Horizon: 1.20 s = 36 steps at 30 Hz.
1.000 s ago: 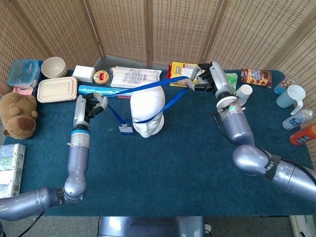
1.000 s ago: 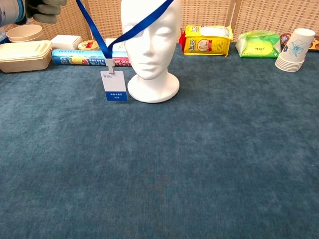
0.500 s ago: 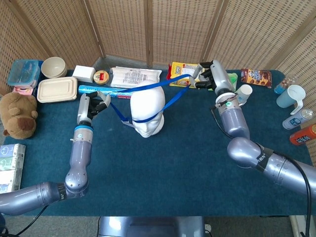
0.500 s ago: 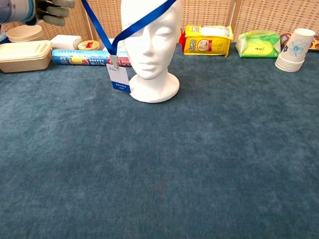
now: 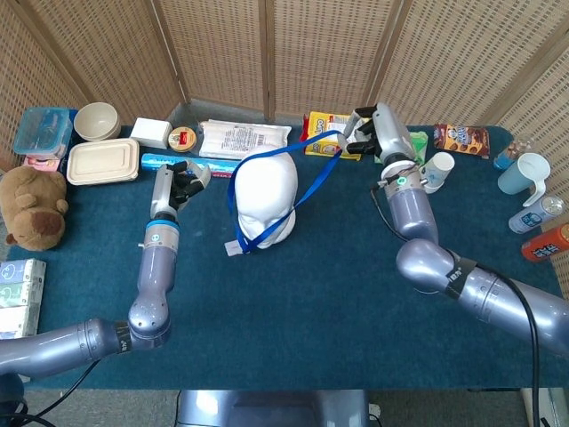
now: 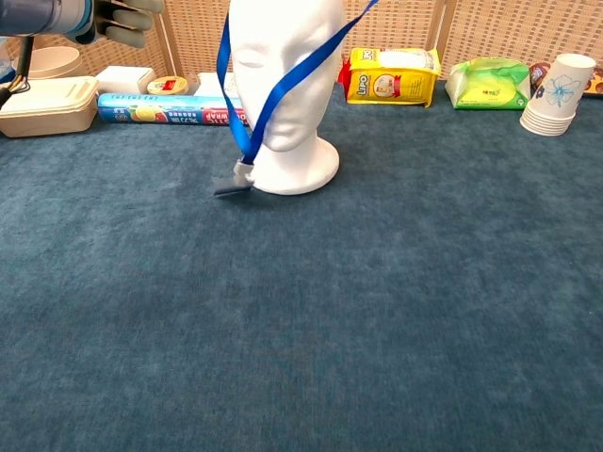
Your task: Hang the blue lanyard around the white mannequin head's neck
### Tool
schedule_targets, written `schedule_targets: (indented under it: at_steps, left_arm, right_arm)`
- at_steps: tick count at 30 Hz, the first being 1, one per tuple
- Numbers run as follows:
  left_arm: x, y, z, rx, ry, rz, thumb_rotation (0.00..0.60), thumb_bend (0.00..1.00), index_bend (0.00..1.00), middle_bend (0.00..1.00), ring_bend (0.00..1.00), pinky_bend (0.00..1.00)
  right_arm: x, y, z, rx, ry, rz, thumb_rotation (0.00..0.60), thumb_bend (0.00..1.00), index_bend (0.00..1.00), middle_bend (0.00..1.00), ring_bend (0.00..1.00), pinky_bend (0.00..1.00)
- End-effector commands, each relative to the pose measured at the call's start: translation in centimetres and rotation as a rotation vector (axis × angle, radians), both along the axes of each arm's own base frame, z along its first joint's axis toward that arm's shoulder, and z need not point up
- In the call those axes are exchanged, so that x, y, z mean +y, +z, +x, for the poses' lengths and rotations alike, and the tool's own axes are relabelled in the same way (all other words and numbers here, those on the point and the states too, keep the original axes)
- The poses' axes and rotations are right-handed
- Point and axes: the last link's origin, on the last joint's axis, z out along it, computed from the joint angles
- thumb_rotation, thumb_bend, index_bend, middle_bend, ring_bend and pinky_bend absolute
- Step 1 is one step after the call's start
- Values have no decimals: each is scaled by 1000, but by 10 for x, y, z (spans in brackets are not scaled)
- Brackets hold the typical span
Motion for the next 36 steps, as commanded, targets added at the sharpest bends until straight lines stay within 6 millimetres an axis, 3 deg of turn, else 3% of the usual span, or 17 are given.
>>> schedule_targets:
  at_steps: [1, 4, 6, 8, 10, 12, 16, 19, 25, 31, 36]
  left_arm:
    - [0, -1, 1, 3, -9, 4, 475, 367, 686, 1000, 1000, 1000]
    - [-2, -1, 1, 3, -24, 13, 466, 327, 680, 970, 950, 994]
    - [-3, -1, 0, 11, -34, 26, 436, 290, 643, 865, 793, 934]
    - [-5, 0, -1, 35, -57, 41, 415, 260, 566, 728, 620, 775]
    - [-7, 0, -3, 79, -85, 64, 409, 223, 439, 529, 386, 511]
    - [-9, 0, -4, 90, -99, 76, 404, 190, 356, 377, 219, 325]
    - [-11, 4, -6, 126, -120, 108, 362, 154, 267, 225, 56, 144]
    - [-12, 5, -10, 170, -138, 136, 333, 146, 222, 170, 12, 96]
    - [-16, 9, -17, 193, -151, 144, 323, 144, 207, 155, 3, 86]
    - [-25, 21, -34, 294, -173, 162, 324, 150, 207, 157, 4, 86]
    - [-43, 37, -60, 448, -194, 140, 321, 179, 207, 156, 4, 85]
  right_arm:
    - [-3, -3, 5, 18, 20, 11, 600, 435, 664, 903, 999, 1000]
    - [-7, -5, 6, 35, 37, 22, 600, 432, 602, 833, 982, 1000]
    - [-5, -9, 6, 44, 51, 44, 600, 431, 537, 763, 910, 977]
    - [-4, -11, 7, 46, 66, 65, 596, 423, 474, 666, 794, 894]
    - [-3, -15, 8, 47, 80, 90, 547, 402, 399, 535, 632, 757]
    - [-3, -16, 9, 39, 89, 105, 494, 386, 351, 447, 516, 640]
    - [-2, -20, 14, 17, 113, 139, 448, 349, 280, 338, 359, 444]
    - [-1, -21, 15, 8, 126, 144, 437, 333, 257, 299, 312, 398]
    - [3, -18, 15, -4, 142, 142, 418, 322, 229, 261, 256, 339]
    - [15, -11, 8, -43, 166, 107, 419, 320, 227, 259, 256, 334]
    - [34, -7, -8, -61, 199, 41, 415, 320, 229, 265, 256, 333]
